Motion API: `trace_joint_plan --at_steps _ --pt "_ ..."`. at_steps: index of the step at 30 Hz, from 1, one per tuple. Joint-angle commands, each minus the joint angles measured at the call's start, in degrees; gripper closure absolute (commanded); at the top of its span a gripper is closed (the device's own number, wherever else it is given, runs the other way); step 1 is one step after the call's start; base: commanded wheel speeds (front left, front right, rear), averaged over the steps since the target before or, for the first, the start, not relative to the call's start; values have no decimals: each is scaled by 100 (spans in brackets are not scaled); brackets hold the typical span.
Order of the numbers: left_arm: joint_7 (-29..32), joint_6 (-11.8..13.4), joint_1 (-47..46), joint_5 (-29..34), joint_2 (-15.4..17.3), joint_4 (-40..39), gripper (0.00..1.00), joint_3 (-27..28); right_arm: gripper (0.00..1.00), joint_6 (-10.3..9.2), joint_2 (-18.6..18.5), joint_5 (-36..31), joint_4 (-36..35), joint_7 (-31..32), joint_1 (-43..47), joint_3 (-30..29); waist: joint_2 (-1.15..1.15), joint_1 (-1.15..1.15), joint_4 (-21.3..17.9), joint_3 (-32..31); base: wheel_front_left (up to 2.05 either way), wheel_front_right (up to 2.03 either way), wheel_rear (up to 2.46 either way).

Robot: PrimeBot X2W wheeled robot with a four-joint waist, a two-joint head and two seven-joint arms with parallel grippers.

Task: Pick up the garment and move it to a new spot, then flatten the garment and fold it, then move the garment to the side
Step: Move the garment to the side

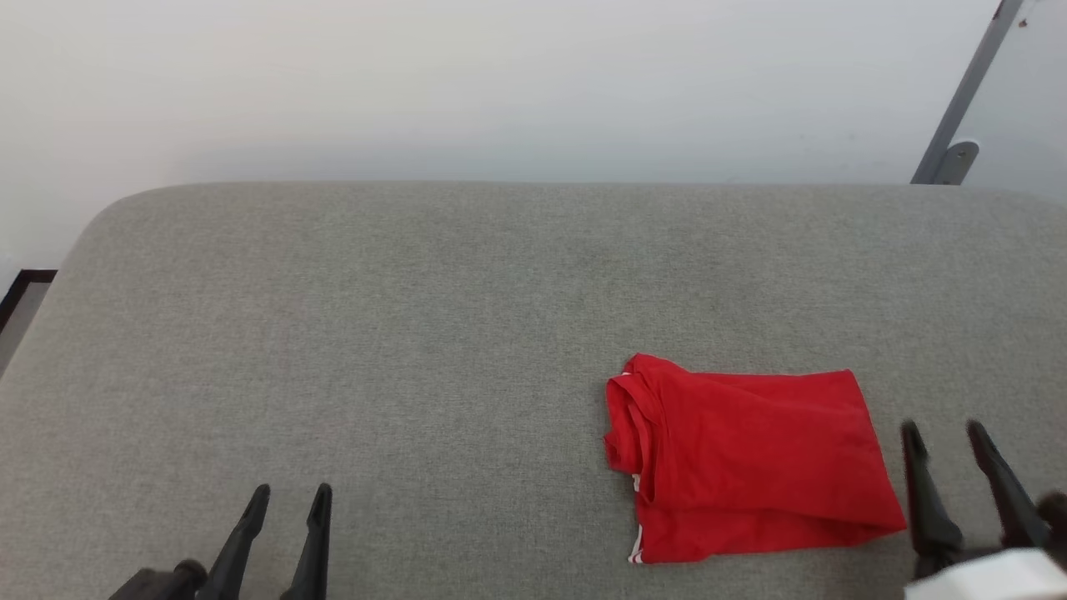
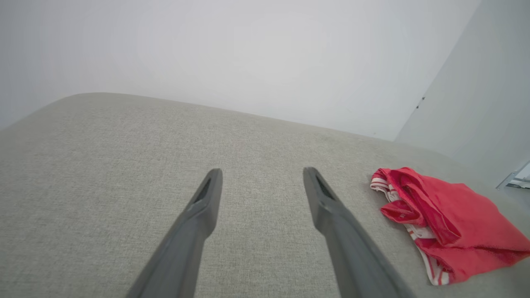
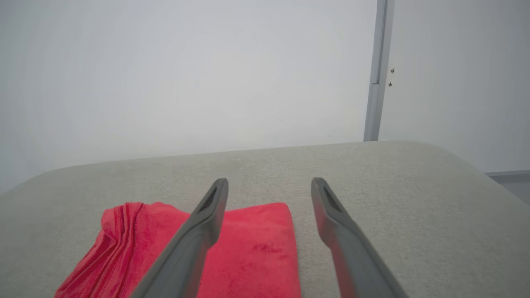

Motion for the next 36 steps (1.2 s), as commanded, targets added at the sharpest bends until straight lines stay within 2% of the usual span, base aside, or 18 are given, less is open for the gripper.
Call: trace_joint_plan --at_steps 1,10,18,20,25,28,33,34,36 --pt "-29 14 114 44 -22 -89 0 48 0 0 46 -131 -92 -25 171 -120 -1 0 32 -14 0 0 0" --pt "-29 14 519 150 -123 -454 0 136 0 0 352 -120 -513 -25 803 -492 -1 0 63 -13 0 0 0" --pt "-29 14 309 161 -111 -427 0 57 0 0 136 -105 -325 -12 518 -330 -1 0 32 44 0 0 0" --pt "-29 14 209 135 -85 -423 0 4 0 0 41 -130 -226 151 360 -293 -1 0 35 123 0 0 0" --pt "-29 14 -181 46 -39 -386 0 -140 0 0 -338 -179 -23 1192 -277 -181 -1 0 77 516 0 0 0" --pt "-28 14 -432 -17 -22 -348 0 -286 0 0 -689 -184 45 2106 -634 -51 -1 0 142 780 0 0 0" --pt "-29 14 -835 -118 -58 -254 0 -480 0 -1 -1226 197 20 3819 -1067 180 -1 0 293 1174 0 0 0" --pt "-29 14 -835 -118 -58 -254 0 -480 0 -1 -1226 197 20 3819 -1067 180 -1 0 293 1174 0 0 0" --pt "-29 14 -960 -157 -79 -227 0 -532 0 -1 -1403 366 -39 4475 -1146 311 -1 0 356 1308 0 0 0"
